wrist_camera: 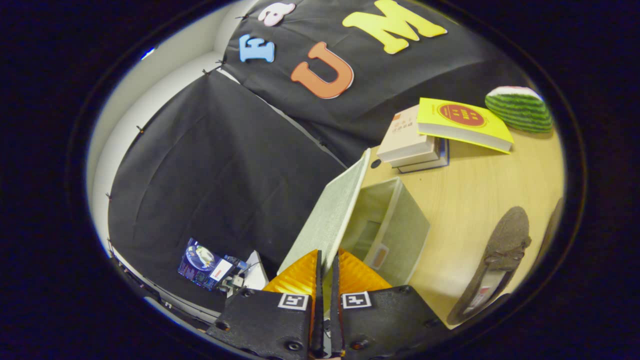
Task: Open the storage box then place both shoes into the box .Put the left shoe in first, then the right shoe, with the right side of both shoes facing outward in a uniform manner.
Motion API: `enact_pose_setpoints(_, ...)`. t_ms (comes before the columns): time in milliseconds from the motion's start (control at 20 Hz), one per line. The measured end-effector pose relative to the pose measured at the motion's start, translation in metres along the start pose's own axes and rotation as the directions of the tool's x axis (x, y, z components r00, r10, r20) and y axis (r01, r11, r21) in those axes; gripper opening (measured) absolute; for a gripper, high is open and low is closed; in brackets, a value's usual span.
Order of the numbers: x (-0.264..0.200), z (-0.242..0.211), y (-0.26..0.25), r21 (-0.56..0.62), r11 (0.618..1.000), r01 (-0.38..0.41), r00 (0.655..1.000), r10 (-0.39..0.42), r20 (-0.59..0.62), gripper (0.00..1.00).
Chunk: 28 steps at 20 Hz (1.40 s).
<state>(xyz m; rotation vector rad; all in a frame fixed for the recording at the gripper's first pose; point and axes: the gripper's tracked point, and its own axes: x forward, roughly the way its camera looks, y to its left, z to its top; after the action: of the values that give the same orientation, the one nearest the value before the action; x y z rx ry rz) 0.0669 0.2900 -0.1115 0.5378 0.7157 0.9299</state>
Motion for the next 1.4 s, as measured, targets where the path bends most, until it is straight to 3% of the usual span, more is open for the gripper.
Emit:
enact_pose_setpoints(350,0.028,0.032,0.113,-0.193,0.980,-0.044,0.999,0.046,0.008,0.11)
enact_pose_setpoints(650,0.104,0.011,0.199,-0.358,0.928,-0.108,0.993,0.082,-0.087,0.16)
enact_pose_setpoints(850,0.117,0.035,0.215,-0.523,0.852,-0.019,0.996,0.059,0.061,0.49)
enact_pose_setpoints(1000,0.100,0.053,0.216,-0.553,0.831,0.054,0.982,0.057,0.180,0.77)
enact_pose_setpoints(1300,0.048,0.076,0.183,-0.548,0.809,0.212,0.952,-0.043,0.304,1.00)
enact_pose_setpoints(1400,0.029,0.079,0.166,-0.545,0.797,0.259,0.942,-0.085,0.324,1.00)
